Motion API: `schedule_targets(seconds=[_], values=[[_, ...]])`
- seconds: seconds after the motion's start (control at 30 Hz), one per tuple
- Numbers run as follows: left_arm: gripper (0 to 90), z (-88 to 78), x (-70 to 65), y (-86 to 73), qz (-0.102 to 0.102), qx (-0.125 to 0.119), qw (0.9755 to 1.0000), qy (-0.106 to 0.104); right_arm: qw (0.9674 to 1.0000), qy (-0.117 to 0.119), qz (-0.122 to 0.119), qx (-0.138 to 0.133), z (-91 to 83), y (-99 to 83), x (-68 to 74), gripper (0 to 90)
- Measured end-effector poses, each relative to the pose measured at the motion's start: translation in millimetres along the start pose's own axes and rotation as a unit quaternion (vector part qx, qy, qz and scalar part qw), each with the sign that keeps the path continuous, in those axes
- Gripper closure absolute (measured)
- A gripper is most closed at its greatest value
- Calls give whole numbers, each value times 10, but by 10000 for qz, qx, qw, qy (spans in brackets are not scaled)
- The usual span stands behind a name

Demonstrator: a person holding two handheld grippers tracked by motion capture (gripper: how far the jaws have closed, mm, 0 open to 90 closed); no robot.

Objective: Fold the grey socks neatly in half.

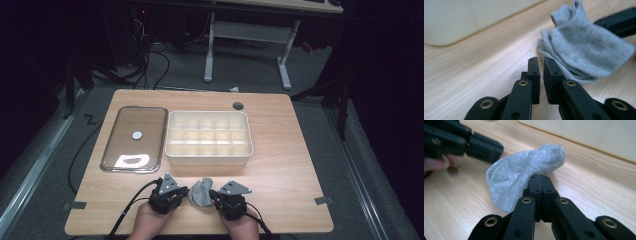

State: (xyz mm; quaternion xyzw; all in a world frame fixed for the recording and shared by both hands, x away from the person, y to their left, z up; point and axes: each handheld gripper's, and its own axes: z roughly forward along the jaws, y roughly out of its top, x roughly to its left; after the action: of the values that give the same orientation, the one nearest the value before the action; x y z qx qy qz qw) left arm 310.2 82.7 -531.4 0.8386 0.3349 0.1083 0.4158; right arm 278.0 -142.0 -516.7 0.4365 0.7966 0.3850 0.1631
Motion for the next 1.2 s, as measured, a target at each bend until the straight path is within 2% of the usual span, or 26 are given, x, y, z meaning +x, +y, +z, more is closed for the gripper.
schedule_targets(seconds=[0.17, 0.27, 0.53, 0.77, 1.03, 1.1, 1.2], values=[[839, 23, -74, 14, 90, 6, 9999, -73, 10000, 11, 3, -58, -31, 23, 17, 900], [838, 20, -117, 11, 74, -18, 9998, -162, 10000, -2, -30, -83, -57, 42, 42, 900], [852, 81, -199, 35, 93, -22, 9994, -342, 10000, -31, -93, 3, -30, 72, 70, 900], [887, 175, -316, 119, 350, -36, 9985, -417, 9999, -109, -72, -14, -39, 107, 48, 900], [900, 193, -324, 117, 471, 37, 9981, -400, 9999, -56, -83, -3, -26, 51, 80, 900], [897, 190, -310, 116, 433, 87, 9983, -371, 9998, -95, -153, 15, 17, 1, 97, 900], [839, 172, -270, 112, 348, 86, 9986, -381, 10000, -58, -45, -43, 30, -34, 95, 900]])
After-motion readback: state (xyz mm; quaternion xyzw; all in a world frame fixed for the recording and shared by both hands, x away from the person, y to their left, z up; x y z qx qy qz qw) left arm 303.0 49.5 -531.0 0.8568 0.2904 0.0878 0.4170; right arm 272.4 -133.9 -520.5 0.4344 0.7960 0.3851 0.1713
